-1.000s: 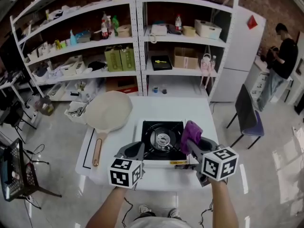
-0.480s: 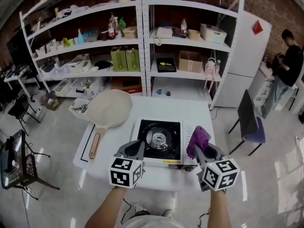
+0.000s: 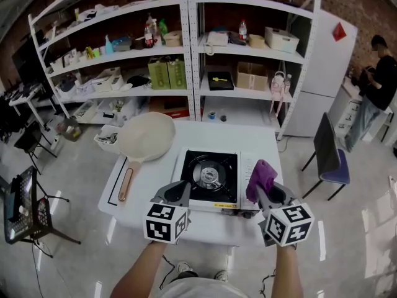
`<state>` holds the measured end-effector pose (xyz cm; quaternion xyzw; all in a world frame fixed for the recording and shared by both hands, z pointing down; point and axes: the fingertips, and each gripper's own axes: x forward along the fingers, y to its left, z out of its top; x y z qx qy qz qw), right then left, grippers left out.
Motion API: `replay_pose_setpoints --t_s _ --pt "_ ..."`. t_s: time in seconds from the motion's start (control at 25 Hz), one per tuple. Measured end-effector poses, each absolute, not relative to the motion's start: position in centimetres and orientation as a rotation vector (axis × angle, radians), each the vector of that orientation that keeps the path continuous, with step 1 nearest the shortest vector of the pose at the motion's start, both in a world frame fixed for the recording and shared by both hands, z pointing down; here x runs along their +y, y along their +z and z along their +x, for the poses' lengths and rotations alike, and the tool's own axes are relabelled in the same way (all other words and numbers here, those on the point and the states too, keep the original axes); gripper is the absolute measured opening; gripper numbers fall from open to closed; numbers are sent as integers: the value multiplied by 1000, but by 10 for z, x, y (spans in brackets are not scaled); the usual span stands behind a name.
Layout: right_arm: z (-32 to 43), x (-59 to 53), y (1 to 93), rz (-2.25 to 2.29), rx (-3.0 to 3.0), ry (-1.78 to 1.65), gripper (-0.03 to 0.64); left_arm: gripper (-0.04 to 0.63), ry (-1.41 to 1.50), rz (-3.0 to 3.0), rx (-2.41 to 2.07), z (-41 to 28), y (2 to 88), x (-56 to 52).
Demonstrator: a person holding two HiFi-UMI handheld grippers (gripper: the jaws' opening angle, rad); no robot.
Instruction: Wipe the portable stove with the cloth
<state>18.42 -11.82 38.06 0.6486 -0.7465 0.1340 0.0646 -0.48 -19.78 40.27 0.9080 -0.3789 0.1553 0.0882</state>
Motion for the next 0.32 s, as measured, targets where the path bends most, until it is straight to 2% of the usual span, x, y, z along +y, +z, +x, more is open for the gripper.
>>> replay_pose_setpoints --t_s 0.32 --pt "188 -112 382 1956 -2251 416 66 3 464 2713 -1104 3 400 -193"
